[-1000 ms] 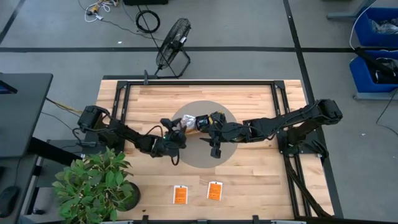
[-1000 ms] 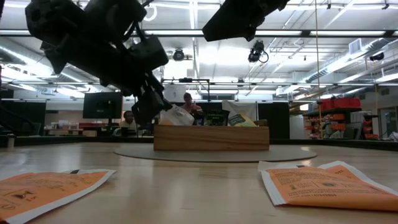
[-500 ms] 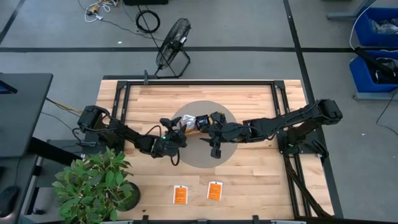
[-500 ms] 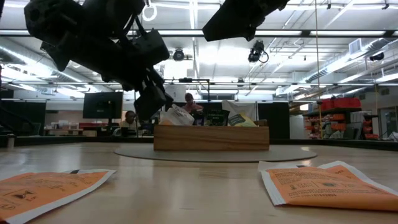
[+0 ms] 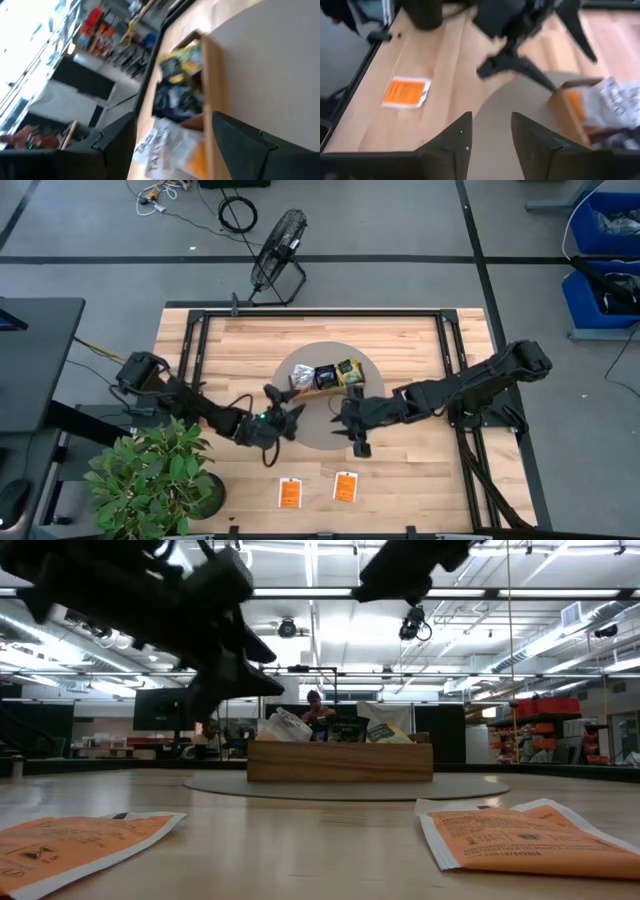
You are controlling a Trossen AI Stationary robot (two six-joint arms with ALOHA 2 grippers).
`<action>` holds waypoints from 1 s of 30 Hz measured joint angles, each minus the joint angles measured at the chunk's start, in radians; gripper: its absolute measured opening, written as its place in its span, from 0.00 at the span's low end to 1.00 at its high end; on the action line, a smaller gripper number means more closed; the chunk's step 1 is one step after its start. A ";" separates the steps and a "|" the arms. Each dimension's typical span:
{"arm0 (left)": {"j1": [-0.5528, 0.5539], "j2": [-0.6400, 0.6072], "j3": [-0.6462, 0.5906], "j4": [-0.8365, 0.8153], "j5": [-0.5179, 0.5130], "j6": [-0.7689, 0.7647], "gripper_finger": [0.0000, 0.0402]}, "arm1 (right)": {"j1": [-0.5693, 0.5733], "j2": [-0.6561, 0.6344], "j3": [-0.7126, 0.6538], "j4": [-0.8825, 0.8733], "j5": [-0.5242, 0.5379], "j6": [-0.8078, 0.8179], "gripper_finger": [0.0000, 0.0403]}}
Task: Pick & Place Tea
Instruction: Put the white tea bag into the left section of the wooden organizer
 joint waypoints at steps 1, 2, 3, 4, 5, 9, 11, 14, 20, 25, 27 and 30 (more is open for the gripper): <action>-0.015 -0.006 0.000 -0.001 0.006 0.002 0.66 | 0.009 0.000 0.000 -0.017 0.000 0.011 0.36; -0.028 -0.014 0.000 -0.003 0.021 0.009 0.66 | 0.018 0.000 0.000 -0.032 0.000 0.021 0.36; -0.041 -0.026 0.000 -0.003 0.039 0.014 0.66 | 0.026 0.000 0.000 -0.049 0.001 0.028 0.36; -0.052 -0.037 0.000 0.000 0.058 0.012 0.66 | 0.035 0.000 0.000 -0.067 0.001 0.029 0.36; -0.062 -0.046 0.000 0.000 0.076 0.003 0.66 | 0.044 0.000 0.000 -0.080 0.001 0.031 0.36; -0.085 -0.093 0.000 -0.019 0.175 -0.048 0.66 | 0.080 0.000 0.000 -0.106 -0.003 0.039 0.36; -0.089 -0.123 0.000 -0.054 0.247 -0.104 0.66 | 0.095 0.000 0.000 -0.128 -0.036 0.064 0.36; -0.088 -0.161 0.000 -0.160 0.365 -0.219 0.66 | 0.113 0.015 0.000 -0.144 -0.071 0.136 0.36; -0.088 -0.184 -0.001 -0.345 0.431 -0.444 0.66 | 0.155 0.136 0.000 -0.188 -0.086 0.423 0.36; -0.087 -0.181 -0.001 -0.396 0.432 -0.489 0.66 | 0.188 0.222 0.000 -0.206 -0.156 0.678 0.36; -0.087 -0.181 -0.001 -0.391 0.432 -0.490 0.66 | 0.204 0.244 0.000 -0.199 -0.163 0.735 0.36; -0.087 -0.181 -0.001 -0.393 0.432 -0.490 0.66 | 0.223 0.278 0.000 -0.162 -0.149 0.783 0.36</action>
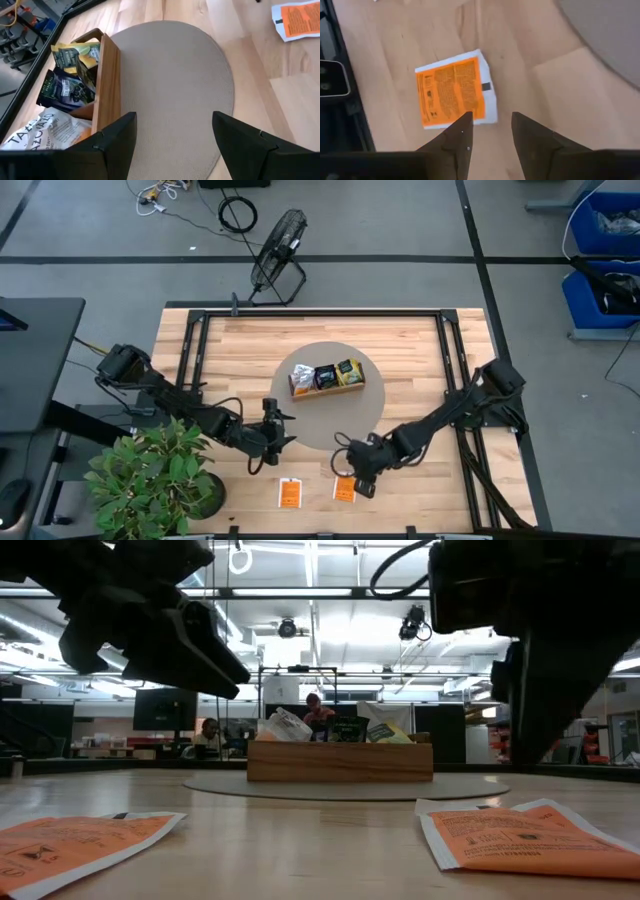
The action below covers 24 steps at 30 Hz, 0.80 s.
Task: Pick & Place Tea
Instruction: Put the white tea bag into the left section of the wooden organizer
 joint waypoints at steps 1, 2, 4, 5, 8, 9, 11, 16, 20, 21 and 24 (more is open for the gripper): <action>0.000 0.000 0.000 0.000 0.000 0.000 0.66 | 0.006 0.012 0.000 0.017 0.009 0.000 0.36; 0.000 0.000 0.000 -0.004 0.000 0.000 0.66 | 0.012 0.025 0.000 0.046 0.017 -0.007 0.36; 0.000 0.000 0.000 -0.016 -0.001 0.000 0.66 | 0.026 0.049 0.000 0.083 0.042 -0.040 0.36; 0.000 0.000 0.000 -0.021 -0.001 0.000 0.66 | 0.034 0.060 0.002 0.084 0.055 -0.062 0.36; 0.000 0.000 0.000 -0.030 -0.002 0.001 0.66 | 0.059 0.083 0.028 0.032 0.117 -0.123 0.36; 0.000 0.000 0.000 -0.033 -0.002 0.001 0.66 | 0.067 0.088 0.043 0.003 0.143 -0.139 0.36; 0.000 0.000 0.000 -0.042 -0.002 0.001 0.66 | 0.082 0.097 0.072 -0.039 0.192 -0.180 0.36; 0.000 0.000 0.000 -0.047 -0.002 0.000 0.66 | 0.091 0.118 0.113 -0.056 0.197 -0.214 0.36; 0.005 0.000 0.000 -0.051 -0.002 -0.001 0.66 | 0.091 0.138 0.114 -0.070 0.191 -0.213 0.36; 0.005 0.000 0.000 -0.051 -0.002 -0.001 0.66 | 0.091 0.143 0.114 -0.071 0.190 -0.212 0.36; 0.005 0.000 0.000 -0.052 -0.002 -0.001 0.66 | 0.092 0.156 0.114 -0.069 0.189 -0.211 0.36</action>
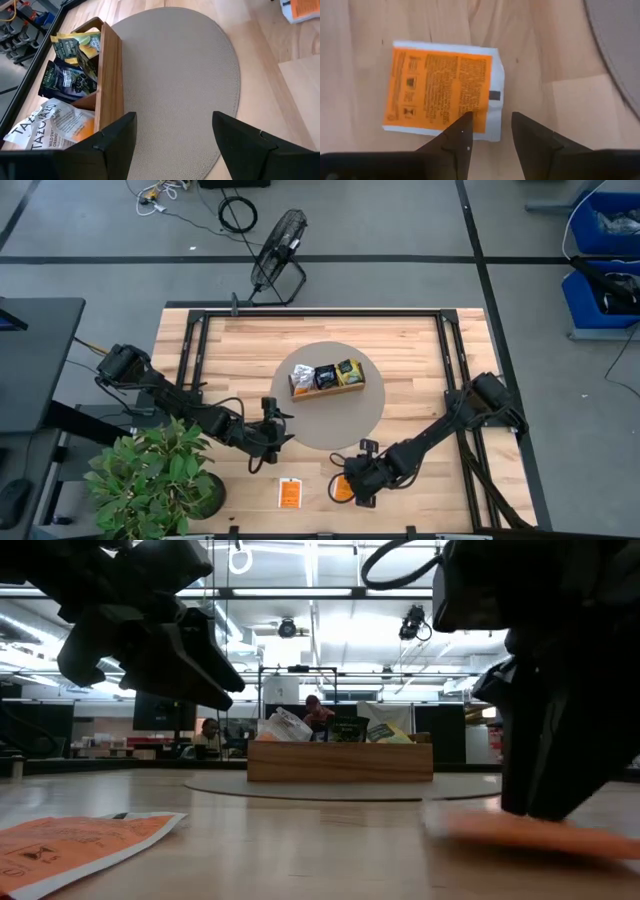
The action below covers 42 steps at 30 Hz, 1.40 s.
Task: Pick & Place Tea
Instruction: Put the white tea bag into the left section of the wooden organizer
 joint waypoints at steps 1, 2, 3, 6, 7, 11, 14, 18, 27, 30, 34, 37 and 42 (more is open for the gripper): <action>0.000 0.000 0.000 -0.001 0.000 0.000 0.66 | 0.000 0.005 0.000 0.001 -0.002 0.000 0.36; 0.000 0.000 0.000 -0.004 0.000 0.000 0.66 | 0.000 0.010 0.000 0.001 -0.001 0.000 0.36; 0.000 0.000 0.000 -0.006 0.000 0.000 0.66 | 0.000 0.012 0.001 0.001 -0.002 -0.002 0.36; 0.000 0.000 0.000 -0.006 0.000 0.000 0.66 | 0.000 0.025 0.005 0.003 -0.001 -0.002 0.36; 0.000 0.000 0.000 -0.007 0.000 0.000 0.66 | 0.001 0.030 0.006 0.002 0.002 -0.002 0.36; 0.000 0.000 0.000 -0.008 0.000 0.000 0.66 | 0.000 0.047 0.006 0.000 -0.001 -0.008 0.34; 0.000 0.000 0.000 -0.009 0.000 0.000 0.66 | 0.000 0.054 0.005 -0.013 -0.002 -0.009 0.26; 0.000 0.000 0.000 -0.014 0.000 -0.001 0.66 | -0.001 0.055 -0.005 -0.019 0.000 -0.009 0.09; 0.000 0.000 0.000 -0.014 0.000 -0.006 0.66 | 0.002 0.035 -0.005 -0.040 0.058 -0.080 0.01; 0.000 0.000 0.000 -0.014 0.000 -0.008 0.66 | 0.000 0.019 0.020 -0.122 0.130 -0.114 0.00; 0.000 0.000 0.000 -0.006 0.000 -0.009 0.66 | -0.006 0.012 0.086 -0.228 0.254 -0.158 0.00; 0.000 0.000 0.000 -0.006 0.001 -0.009 0.66 | -0.008 0.011 0.104 -0.265 0.290 -0.184 0.00; 0.000 0.000 0.000 -0.003 0.001 -0.017 0.66 | -0.008 0.010 0.131 -0.284 0.391 -0.246 0.00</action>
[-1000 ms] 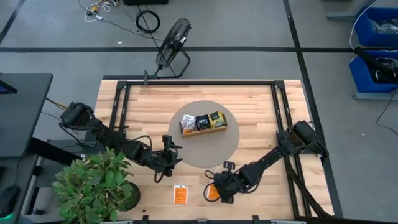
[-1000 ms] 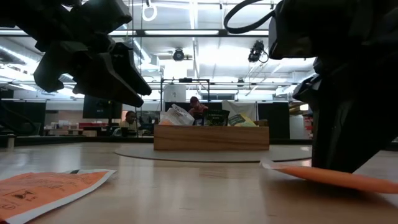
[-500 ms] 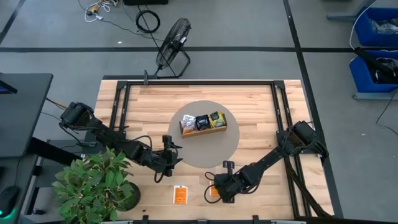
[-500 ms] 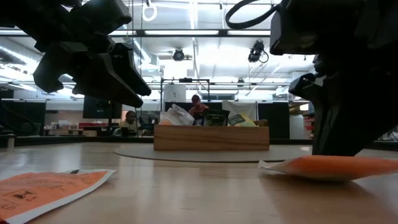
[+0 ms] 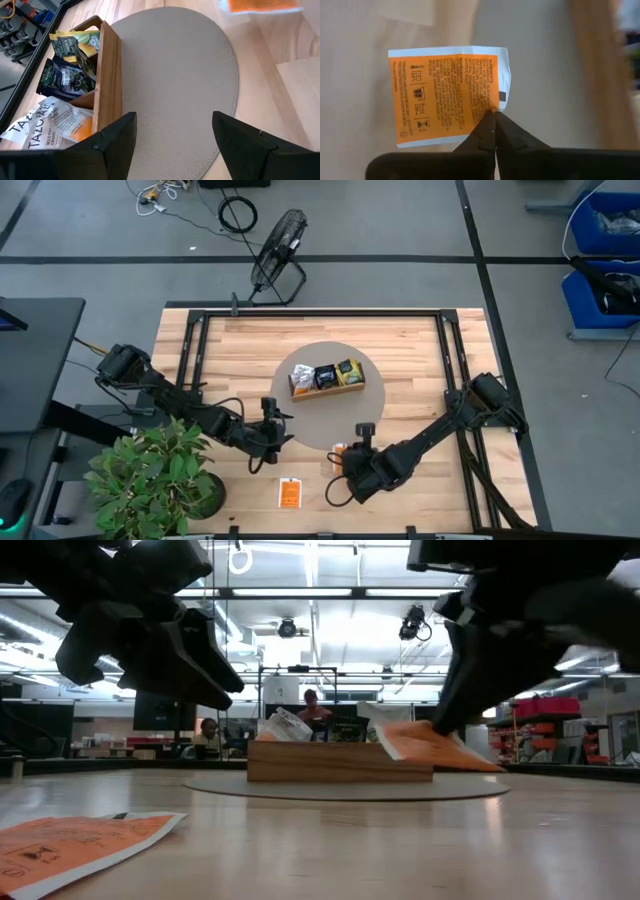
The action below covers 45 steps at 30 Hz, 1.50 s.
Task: Pick & Place Tea
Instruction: Put the white tea bag into the left section of the wooden organizer
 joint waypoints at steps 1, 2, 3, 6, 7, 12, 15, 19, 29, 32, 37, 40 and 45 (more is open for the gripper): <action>0.000 0.000 0.000 0.002 0.000 -0.006 0.66 | -0.001 0.000 0.002 -0.011 0.031 -0.013 0.00; 0.000 0.000 0.000 0.007 0.000 -0.012 0.66 | -0.002 0.000 0.007 -0.018 0.068 -0.030 0.00; 0.000 0.000 0.000 0.015 0.000 -0.017 0.66 | -0.003 0.000 0.013 -0.017 0.111 -0.048 0.00; 0.000 0.000 0.000 0.066 0.000 -0.022 0.66 | -0.007 0.000 0.030 -0.027 0.262 -0.111 0.00; 0.000 0.000 0.000 0.088 0.000 -0.024 0.66 | -0.009 0.000 0.031 -0.024 0.316 -0.138 0.00; 0.014 0.000 0.000 0.243 0.000 -0.067 0.66 | -0.022 -0.001 0.044 -0.005 0.581 -0.301 0.00; 0.033 0.000 0.000 0.353 0.000 -0.125 0.66 | -0.036 -0.001 0.044 0.012 0.703 -0.401 0.00; 0.057 0.000 0.000 0.474 0.000 -0.173 0.66 | -0.057 -0.002 0.044 0.030 0.759 -0.470 0.00; 0.119 0.000 0.000 0.598 0.003 -0.262 0.66 | -0.077 -0.003 0.044 0.122 0.849 -0.601 0.00; 0.139 0.000 0.000 0.615 0.004 -0.284 0.66 | -0.076 -0.003 0.044 0.190 0.849 -0.688 0.00; 0.163 0.000 0.000 0.655 0.078 -0.280 0.66 | -0.076 -0.003 0.044 0.276 0.848 -0.787 0.00; 0.174 0.000 0.000 0.656 0.121 -0.279 0.66 | -0.076 -0.003 0.044 0.332 0.845 -0.850 0.00; 0.175 0.000 0.000 0.653 0.126 -0.258 0.66 | -0.077 -0.003 0.044 0.428 0.832 -0.934 0.00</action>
